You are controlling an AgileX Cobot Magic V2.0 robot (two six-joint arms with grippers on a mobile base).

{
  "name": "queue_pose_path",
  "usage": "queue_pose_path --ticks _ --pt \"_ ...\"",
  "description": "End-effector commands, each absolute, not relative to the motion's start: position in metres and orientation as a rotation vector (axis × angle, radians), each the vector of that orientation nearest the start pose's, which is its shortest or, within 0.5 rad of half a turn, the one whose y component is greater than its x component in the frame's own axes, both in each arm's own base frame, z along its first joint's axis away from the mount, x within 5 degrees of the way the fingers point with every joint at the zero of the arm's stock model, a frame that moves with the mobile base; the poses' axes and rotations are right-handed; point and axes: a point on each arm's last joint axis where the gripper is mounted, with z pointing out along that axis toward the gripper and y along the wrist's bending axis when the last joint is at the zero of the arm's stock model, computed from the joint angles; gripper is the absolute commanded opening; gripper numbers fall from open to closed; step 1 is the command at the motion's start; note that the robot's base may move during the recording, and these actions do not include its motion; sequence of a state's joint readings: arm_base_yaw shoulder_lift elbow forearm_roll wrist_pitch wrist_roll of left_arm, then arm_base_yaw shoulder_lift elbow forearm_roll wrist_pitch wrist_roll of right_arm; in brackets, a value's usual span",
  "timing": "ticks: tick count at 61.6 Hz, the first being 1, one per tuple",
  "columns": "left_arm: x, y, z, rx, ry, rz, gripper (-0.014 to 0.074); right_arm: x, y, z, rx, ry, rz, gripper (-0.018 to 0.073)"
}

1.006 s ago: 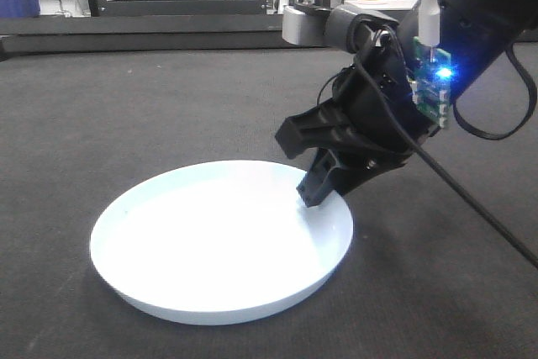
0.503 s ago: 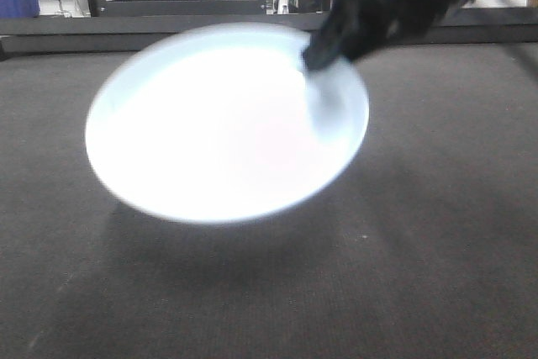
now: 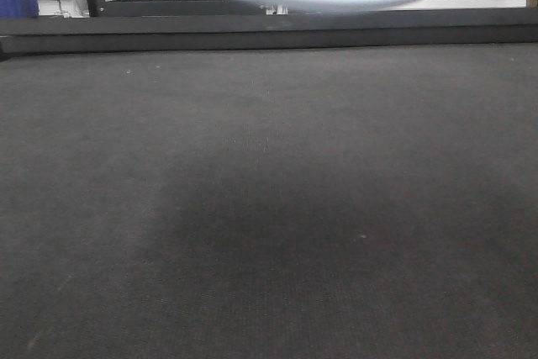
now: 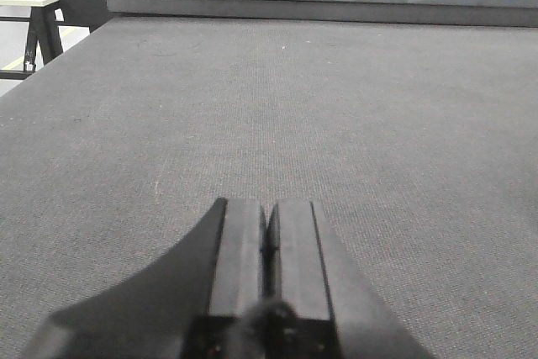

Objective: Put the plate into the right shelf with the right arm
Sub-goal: 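Lift the white plate upright off the table with the right gripper, then drive to the steel shelf of blue bins holding the plate in the right gripper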

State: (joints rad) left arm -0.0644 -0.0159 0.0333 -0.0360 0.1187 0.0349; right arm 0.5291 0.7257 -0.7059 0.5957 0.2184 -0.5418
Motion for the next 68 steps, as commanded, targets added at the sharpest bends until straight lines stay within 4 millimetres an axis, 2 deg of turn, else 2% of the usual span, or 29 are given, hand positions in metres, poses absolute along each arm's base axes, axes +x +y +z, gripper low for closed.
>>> queue_pose_path --ticks 1,12,22,36,68 --pt "0.056 -0.004 0.198 0.049 1.533 -0.067 -0.0047 0.103 0.065 0.385 -0.387 1.444 0.506 0.0057" --pt "0.056 -0.004 0.198 0.049 1.533 -0.067 -0.0047 0.064 0.036 0.366 -0.3 1.286 0.493 0.0057" --pt "0.056 -0.004 0.198 0.049 1.533 -0.067 -0.0047 0.046 0.022 0.345 -0.251 1.205 0.483 0.0057" --pt "0.056 -0.004 0.198 0.049 1.533 -0.067 -0.0047 0.048 0.012 0.325 -0.13 1.131 0.433 0.0057" --pt "0.056 -0.004 0.198 0.049 1.533 -0.067 -0.0047 0.048 0.01 0.327 -0.103 1.109 0.427 0.0057"
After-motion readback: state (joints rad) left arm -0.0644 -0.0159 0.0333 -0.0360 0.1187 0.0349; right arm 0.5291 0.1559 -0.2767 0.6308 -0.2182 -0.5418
